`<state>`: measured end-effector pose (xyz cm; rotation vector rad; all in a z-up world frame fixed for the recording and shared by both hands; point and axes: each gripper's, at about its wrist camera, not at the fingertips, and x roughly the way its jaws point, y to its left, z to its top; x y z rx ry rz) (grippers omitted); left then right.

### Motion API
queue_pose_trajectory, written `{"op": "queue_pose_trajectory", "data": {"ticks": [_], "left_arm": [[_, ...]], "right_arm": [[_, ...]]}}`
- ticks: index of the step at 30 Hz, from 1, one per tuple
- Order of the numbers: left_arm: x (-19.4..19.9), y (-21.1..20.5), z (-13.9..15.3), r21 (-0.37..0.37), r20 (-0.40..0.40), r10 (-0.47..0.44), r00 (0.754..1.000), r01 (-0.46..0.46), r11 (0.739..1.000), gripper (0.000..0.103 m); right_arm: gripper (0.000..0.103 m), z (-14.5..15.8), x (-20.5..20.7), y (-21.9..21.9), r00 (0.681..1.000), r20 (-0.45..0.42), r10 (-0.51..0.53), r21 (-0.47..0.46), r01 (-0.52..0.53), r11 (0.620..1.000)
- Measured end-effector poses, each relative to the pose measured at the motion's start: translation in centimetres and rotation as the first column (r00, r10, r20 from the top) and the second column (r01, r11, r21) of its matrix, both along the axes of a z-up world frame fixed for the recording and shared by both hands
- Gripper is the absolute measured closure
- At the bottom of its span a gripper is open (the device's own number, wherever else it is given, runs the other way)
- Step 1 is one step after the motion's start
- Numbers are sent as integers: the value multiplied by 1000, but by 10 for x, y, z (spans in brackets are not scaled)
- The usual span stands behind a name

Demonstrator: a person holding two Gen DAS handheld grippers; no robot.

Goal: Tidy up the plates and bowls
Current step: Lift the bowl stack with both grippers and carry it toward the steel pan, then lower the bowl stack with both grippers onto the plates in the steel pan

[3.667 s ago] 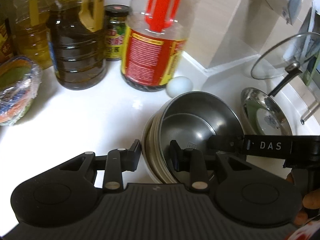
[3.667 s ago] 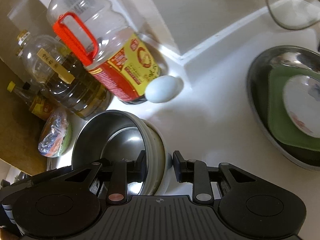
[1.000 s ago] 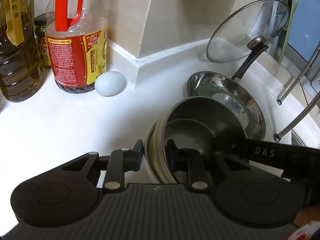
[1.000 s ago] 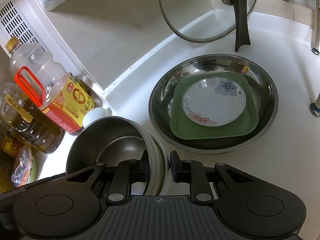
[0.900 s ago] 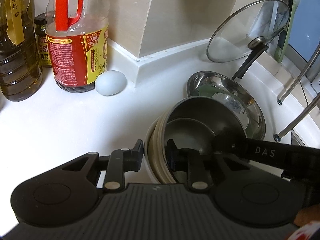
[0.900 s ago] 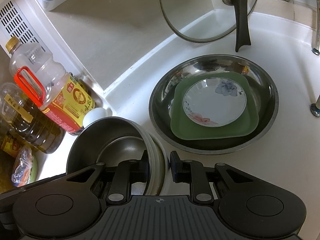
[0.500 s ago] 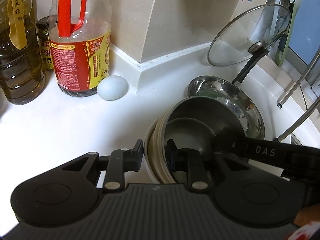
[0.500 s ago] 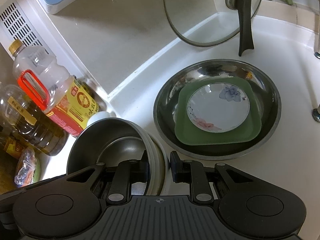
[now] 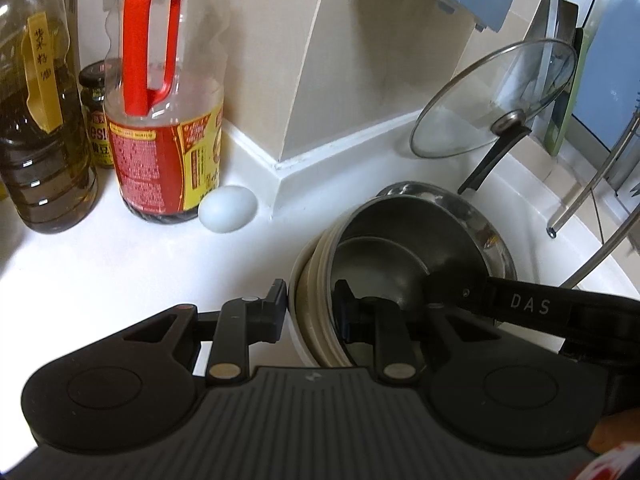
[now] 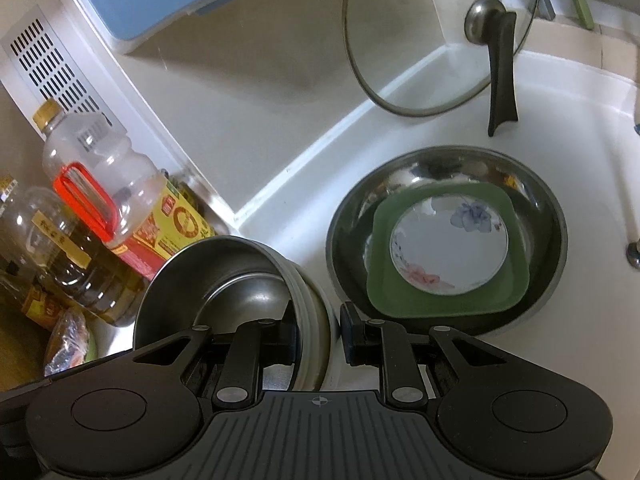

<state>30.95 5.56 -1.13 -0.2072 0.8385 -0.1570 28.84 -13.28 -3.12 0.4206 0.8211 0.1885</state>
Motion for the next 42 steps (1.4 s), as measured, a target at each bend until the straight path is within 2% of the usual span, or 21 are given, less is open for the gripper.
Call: {"op": "queue_pose_trajectory", "data": {"ticks": [10,19,28,39,42], "left_arm": [[14,-14,19,-4,48,-23,999,23,1000,81],[37,-44,30,-15,79,-76,994,78,997,81],[75,-79,25,-46,42,-144,989,146,988,81],[111,-111,5,-58,-40,-188,981,185,981,81],[119,-115,1,-63,-53,-188,981,185,981,81]], "right_arm": [[81,15,6,-13,999,37,-31,13,30,999],[81,31,18,-41,993,65,-94,12,94,996],[81,32,35,-76,986,33,-162,-4,162,987],[81,16,58,-108,976,-39,-215,-22,214,977],[81,8,63,-116,972,-63,-225,-2,225,974]]}}
